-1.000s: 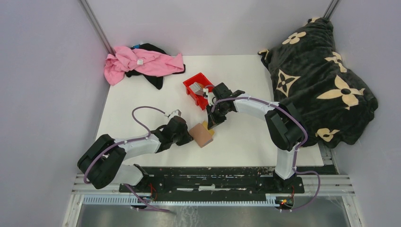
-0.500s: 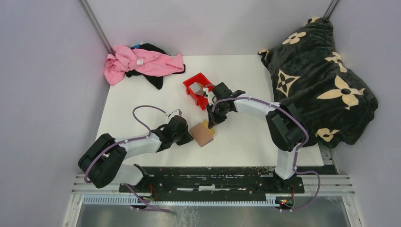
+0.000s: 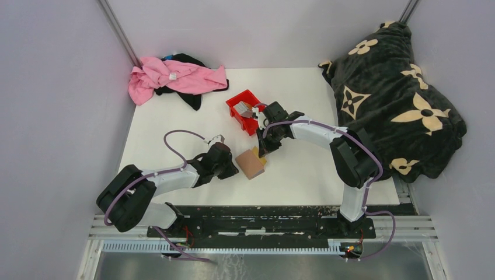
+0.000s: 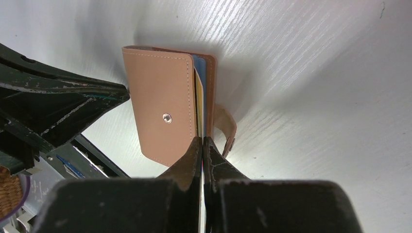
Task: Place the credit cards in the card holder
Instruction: Open the card holder at the center of the board.
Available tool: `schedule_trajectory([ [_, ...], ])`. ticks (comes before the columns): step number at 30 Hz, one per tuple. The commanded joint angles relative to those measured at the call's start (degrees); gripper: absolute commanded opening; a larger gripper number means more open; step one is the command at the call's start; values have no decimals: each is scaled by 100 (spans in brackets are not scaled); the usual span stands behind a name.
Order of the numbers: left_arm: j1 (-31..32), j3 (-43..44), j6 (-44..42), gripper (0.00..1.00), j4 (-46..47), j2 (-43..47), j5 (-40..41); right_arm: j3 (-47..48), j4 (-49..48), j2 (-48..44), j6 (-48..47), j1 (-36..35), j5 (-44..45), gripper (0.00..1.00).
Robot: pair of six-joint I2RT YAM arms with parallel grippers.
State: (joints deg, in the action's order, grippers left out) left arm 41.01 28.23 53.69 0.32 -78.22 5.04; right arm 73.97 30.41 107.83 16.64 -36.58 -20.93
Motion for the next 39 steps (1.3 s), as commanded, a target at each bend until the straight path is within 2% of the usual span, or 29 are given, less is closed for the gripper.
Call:
schedule_trajectory([
  [1,29,40,-313,3,-230,-76,150,-136,-115,-95,-11,17,36,1],
  [13,29,189,-425,3,-180,-475,-56,-399,-414,71,322,-59,-299,1],
  [20,30,206,-499,3,-198,-592,-143,-503,-862,-99,850,-67,-718,1],
  [27,22,99,-535,3,-573,-157,29,-79,-815,-356,1120,-128,-727,1],
  [39,29,-145,-417,3,-1177,552,164,574,-483,-240,1174,-737,-463,1],
])
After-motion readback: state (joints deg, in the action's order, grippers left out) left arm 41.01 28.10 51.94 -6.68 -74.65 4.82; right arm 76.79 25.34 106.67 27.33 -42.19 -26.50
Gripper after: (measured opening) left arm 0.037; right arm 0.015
